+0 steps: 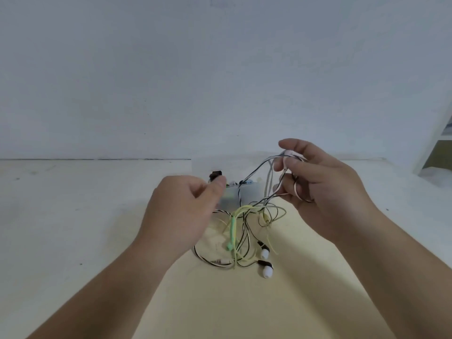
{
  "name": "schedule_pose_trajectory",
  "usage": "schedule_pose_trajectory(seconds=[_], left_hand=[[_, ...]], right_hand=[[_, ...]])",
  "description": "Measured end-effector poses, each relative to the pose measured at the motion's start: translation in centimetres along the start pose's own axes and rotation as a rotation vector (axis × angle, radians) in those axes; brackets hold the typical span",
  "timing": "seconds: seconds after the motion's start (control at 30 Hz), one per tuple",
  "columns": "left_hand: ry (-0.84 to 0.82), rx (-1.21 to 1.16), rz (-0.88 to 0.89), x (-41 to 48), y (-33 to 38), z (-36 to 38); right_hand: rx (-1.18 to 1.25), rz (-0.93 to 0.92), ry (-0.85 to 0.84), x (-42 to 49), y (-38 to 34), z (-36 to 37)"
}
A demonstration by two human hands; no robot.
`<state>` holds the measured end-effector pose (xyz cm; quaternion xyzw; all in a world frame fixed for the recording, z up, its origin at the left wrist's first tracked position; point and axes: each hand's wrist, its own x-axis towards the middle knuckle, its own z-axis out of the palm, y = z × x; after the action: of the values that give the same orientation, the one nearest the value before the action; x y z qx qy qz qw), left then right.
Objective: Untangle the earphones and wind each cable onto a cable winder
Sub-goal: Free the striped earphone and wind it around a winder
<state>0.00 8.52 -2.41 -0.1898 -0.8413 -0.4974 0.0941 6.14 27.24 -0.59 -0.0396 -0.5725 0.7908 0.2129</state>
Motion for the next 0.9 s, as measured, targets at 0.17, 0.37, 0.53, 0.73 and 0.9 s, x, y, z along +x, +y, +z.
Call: schedule_pose_trajectory(seconds=[0.17, 0.37, 0.53, 0.73, 0.9], left_hand=[[-0.299, -0.244, 0.129, -0.2, -0.5, 0.8], [0.025, -0.379, 0.017, 0.8, -0.3, -0.2], [0.237, -0.468, -0.061, 1.7, -0.4, -2.1], [0.386, -0.504, -0.192, 2.0, -0.5, -3.2], [0.418, -0.662, -0.444, 2.9, -0.8, -4.9]], right_hand=[[-0.047, 0.072, -0.286, -1.0, 0.5, 0.7], [-0.550, -0.010, -0.158, -0.6, 0.3, -0.4], [-0.888, -0.071, 0.016, -0.1, 0.5, -1.1], [-0.645, -0.050, 0.110, 0.4, -0.2, -1.4], [-0.072, 0.155, 0.218, 0.9, -1.6, -2.1]])
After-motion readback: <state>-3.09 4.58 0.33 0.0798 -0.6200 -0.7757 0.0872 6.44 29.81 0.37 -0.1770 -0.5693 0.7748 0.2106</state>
